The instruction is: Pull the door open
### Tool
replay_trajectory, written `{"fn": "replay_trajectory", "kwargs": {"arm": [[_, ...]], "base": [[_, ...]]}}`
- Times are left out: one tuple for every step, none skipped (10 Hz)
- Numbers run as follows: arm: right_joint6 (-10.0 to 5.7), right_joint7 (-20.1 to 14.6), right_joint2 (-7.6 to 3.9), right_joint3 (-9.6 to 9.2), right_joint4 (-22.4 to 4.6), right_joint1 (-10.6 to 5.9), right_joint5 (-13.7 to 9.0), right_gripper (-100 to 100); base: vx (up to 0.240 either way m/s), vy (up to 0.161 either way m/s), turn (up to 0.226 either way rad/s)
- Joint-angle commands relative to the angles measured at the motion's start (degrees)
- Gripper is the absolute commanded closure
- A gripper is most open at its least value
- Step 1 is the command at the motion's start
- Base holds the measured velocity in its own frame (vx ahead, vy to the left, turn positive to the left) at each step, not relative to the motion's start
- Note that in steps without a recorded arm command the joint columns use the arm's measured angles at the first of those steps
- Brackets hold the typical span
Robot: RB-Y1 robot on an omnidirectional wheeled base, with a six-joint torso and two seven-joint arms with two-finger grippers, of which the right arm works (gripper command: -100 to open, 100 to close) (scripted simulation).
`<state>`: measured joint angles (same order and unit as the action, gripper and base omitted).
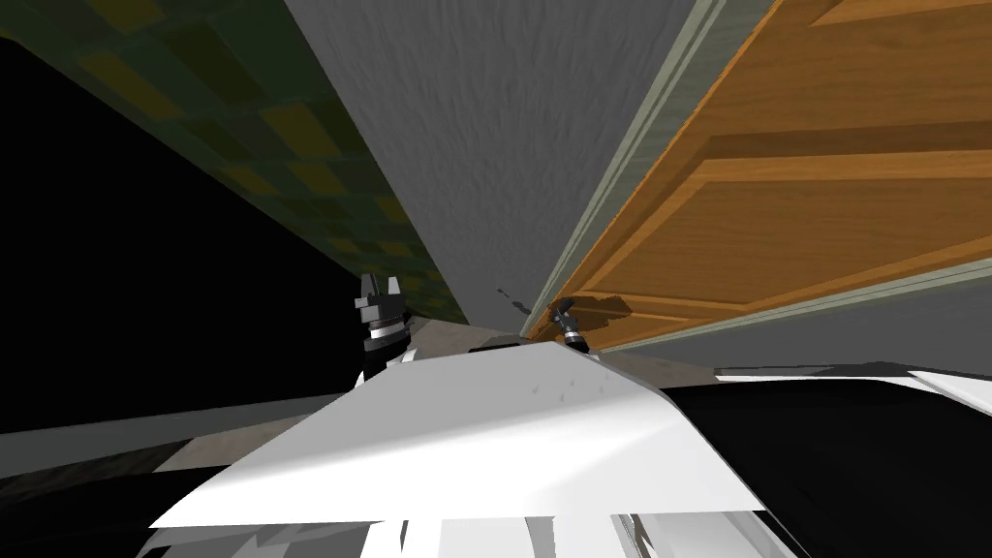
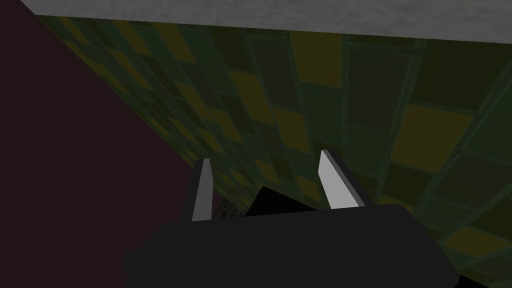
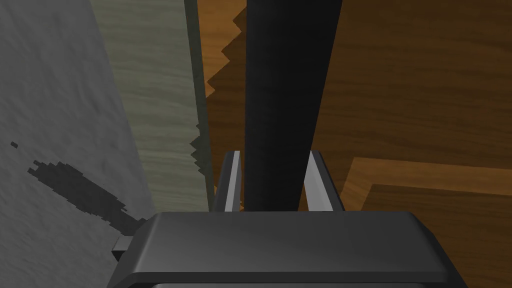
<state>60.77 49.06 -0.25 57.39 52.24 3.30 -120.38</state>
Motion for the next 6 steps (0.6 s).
{"fn": "replay_trajectory", "kwargs": {"arm": [[0.99, -0.46, -1.23, -0.03, 0.04, 0.66, 0.26, 100], [1.65, -0.67, -1.37, -0.40, -0.18, 0.76, 0.59, 100], [2.30, -0.87, -1.29, -0.76, -0.40, 0.85, 0.91, 100], [2.92, -1.06, -1.04, -1.11, -0.60, 0.94, 1.22, 100], [3.48, -1.23, -0.63, -1.43, -0.79, 1.03, 1.50, 100], [3.98, -1.38, -0.12, -1.71, -0.96, 1.10, 1.74, 100]], "base": [[-0.193, -0.010, 0.035], [-0.179, -0.039, 0.025], [-0.178, -0.032, 0.031], [-0.149, -0.058, 0.019], [-0.193, -0.060, 0.035], [-0.192, -0.038, 0.025]]}}
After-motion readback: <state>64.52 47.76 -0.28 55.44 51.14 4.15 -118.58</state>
